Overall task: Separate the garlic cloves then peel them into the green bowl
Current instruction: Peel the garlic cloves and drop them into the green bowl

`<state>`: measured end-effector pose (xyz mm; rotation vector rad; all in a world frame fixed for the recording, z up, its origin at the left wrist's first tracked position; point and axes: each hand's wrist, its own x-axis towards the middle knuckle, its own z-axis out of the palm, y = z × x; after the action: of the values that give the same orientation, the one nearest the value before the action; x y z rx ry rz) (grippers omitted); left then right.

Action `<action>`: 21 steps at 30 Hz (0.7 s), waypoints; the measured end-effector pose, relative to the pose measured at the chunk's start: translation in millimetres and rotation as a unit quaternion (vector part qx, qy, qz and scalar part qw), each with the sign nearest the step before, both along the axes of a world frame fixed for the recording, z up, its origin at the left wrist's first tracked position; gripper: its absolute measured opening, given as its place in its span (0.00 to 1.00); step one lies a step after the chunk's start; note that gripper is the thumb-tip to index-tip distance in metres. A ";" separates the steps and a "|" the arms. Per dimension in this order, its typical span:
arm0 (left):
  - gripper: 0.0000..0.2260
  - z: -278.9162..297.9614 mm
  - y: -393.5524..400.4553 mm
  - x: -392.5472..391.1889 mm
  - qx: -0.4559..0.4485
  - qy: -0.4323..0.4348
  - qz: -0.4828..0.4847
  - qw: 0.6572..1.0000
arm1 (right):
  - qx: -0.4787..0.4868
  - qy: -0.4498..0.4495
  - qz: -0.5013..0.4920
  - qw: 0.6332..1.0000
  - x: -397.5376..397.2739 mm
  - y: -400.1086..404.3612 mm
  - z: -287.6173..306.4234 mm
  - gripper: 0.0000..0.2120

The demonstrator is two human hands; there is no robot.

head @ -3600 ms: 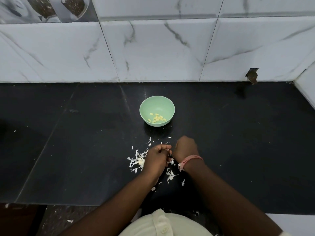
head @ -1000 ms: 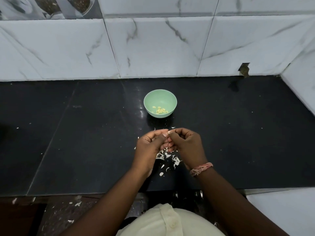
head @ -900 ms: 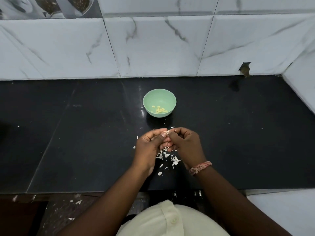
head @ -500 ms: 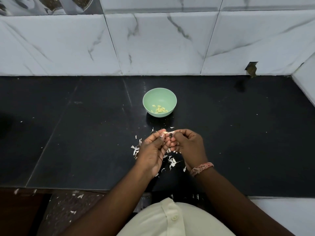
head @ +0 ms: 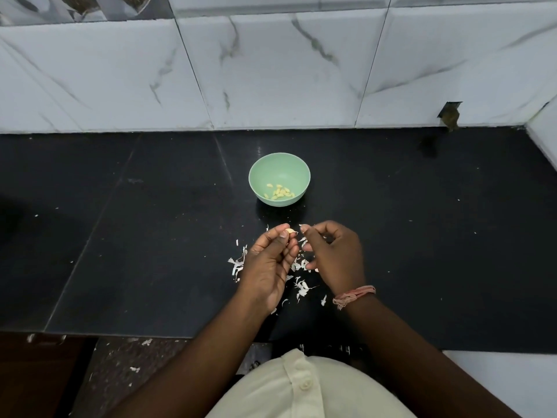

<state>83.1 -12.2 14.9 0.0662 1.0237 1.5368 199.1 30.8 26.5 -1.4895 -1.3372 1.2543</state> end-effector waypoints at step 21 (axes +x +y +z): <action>0.07 2.0 4.9 7.7 -0.016 0.223 0.039 0.974 | 0.035 0.005 0.047 0.998 -15.0 1.9 -7.8 0.03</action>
<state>90.7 -7.3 16.9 0.3671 1.4175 1.6146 184.1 32.8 18.7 -1.3832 -1.4450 1.2588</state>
